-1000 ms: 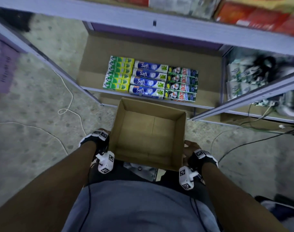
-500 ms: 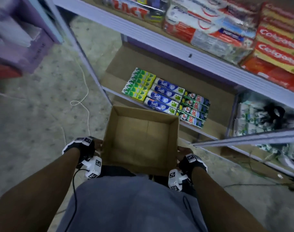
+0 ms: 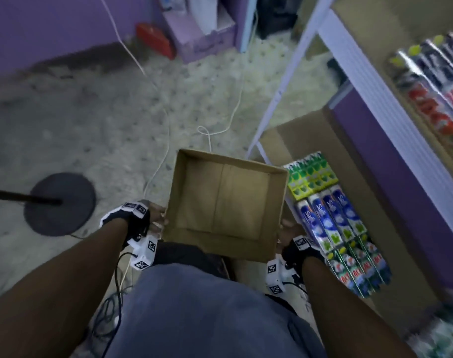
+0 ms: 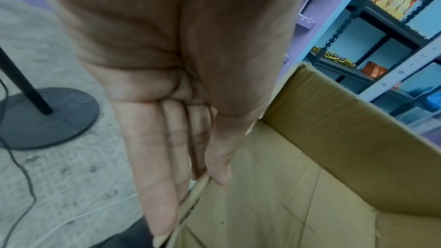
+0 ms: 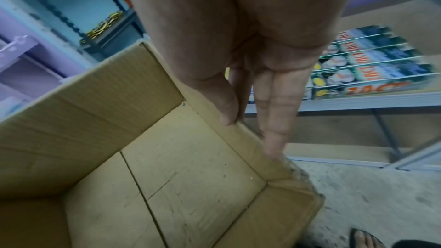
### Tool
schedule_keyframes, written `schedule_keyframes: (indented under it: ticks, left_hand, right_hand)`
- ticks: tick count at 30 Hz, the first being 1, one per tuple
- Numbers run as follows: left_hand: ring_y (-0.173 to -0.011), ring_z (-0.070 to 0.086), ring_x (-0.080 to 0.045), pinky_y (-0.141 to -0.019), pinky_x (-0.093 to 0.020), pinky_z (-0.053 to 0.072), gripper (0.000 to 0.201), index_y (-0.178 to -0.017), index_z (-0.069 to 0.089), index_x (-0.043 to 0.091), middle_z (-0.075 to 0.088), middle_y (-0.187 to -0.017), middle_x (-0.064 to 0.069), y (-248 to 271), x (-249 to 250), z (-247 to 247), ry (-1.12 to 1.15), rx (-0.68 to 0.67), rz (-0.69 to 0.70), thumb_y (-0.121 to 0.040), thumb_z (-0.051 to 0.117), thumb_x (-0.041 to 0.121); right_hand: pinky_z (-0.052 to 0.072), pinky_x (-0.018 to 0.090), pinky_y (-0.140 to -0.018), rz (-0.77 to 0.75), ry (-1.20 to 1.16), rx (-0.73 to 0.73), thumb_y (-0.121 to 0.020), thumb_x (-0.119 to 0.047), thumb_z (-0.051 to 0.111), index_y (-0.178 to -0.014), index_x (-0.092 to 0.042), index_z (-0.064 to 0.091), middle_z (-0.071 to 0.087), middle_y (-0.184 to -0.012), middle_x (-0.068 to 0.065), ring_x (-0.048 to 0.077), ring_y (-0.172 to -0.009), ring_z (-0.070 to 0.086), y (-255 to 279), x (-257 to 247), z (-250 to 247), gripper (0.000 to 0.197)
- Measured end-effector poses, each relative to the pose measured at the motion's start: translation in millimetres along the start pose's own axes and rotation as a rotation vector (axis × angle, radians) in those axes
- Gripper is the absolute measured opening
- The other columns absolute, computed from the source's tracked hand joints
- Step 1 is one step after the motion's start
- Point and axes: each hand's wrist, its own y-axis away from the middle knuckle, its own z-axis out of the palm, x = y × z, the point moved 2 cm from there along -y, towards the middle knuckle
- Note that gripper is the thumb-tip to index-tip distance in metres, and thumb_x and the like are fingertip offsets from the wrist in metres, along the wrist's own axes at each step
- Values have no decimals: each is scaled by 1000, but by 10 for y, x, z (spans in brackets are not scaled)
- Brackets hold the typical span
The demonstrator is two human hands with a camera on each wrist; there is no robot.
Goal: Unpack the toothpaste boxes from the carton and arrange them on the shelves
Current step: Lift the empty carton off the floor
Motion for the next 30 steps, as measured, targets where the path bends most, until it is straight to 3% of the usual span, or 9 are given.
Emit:
schedule_keyframes:
  ticks: [2,4,6,11,14,17,21,25,30]
  left_hand:
    - [-81,69,-37,-72,-46,58,23,-115,62,6,71,-96,-19,-54,58,-254,35,-39,-20,-101,43,2]
    - [-85,70,-38,-77,-45,59,31,-114,65,3,71,-98,-20,-113,172,-515,35,-55,-22,-99,40,-5]
    - [-94,69,-40,-82,-49,58,30,-115,64,5,71,-105,-22,-184,276,-750,9,-66,-46,-96,45,-8]
    - [-79,71,-35,-59,-41,61,21,-103,63,7,74,-87,-18,-373,463,-1314,0,-18,-99,-91,56,-9]
    - [-74,72,-35,-59,-42,61,20,-92,66,6,74,-78,-17,-410,536,-1462,5,10,-116,-95,48,-2]
    - [-76,72,-37,-60,-41,61,23,-85,67,7,75,-76,-16,-443,595,-1515,4,-10,-133,-94,47,-1]
    - [-80,74,-35,-67,-41,61,19,-95,72,5,76,-87,-16,-419,607,-1477,-1,-72,-164,-90,55,-3]
    - [-81,73,-37,-81,-50,59,18,-97,72,0,75,-90,-19,-423,600,-1301,54,-68,-181,-90,55,-2]
    - [-84,73,-36,-88,-55,55,14,-90,75,4,75,-91,-19,-350,620,-971,82,-52,-193,-85,64,-2]
  right_hand:
    - [48,31,-97,-46,-54,22,-95,-11,60,-139,-13,52,57,-137,15,34,-118,59,25,-405,99,45]
    - [55,46,-94,-84,-103,60,-90,-20,67,-126,-24,65,68,-123,12,32,-98,67,44,-799,215,36]
    - [55,49,-92,-79,-92,42,-88,-23,70,-129,-21,65,68,-123,9,33,-99,66,38,-1117,311,41]
    - [54,35,-91,-97,35,33,-89,-17,69,-135,-20,60,65,-129,10,31,-99,65,-31,-1902,525,46]
    - [47,24,-81,-117,112,63,-90,-19,67,-136,-19,58,64,-130,11,28,-95,63,-64,-2207,581,47]
    - [49,25,-78,-128,186,31,-90,-19,65,-136,-22,58,64,-130,8,23,-85,61,-126,-2408,560,47]
    - [58,41,-87,-127,249,-47,-87,-16,64,-133,-23,62,66,-126,7,28,-91,67,-259,-2505,478,46]
    - [53,30,-78,-150,331,-60,-90,-18,63,-137,-22,58,62,-133,6,29,-94,65,-379,-2561,315,48]
    - [54,41,-96,-134,380,-115,-86,-23,64,-140,-22,55,64,-131,7,32,-110,65,-629,-2561,19,55]
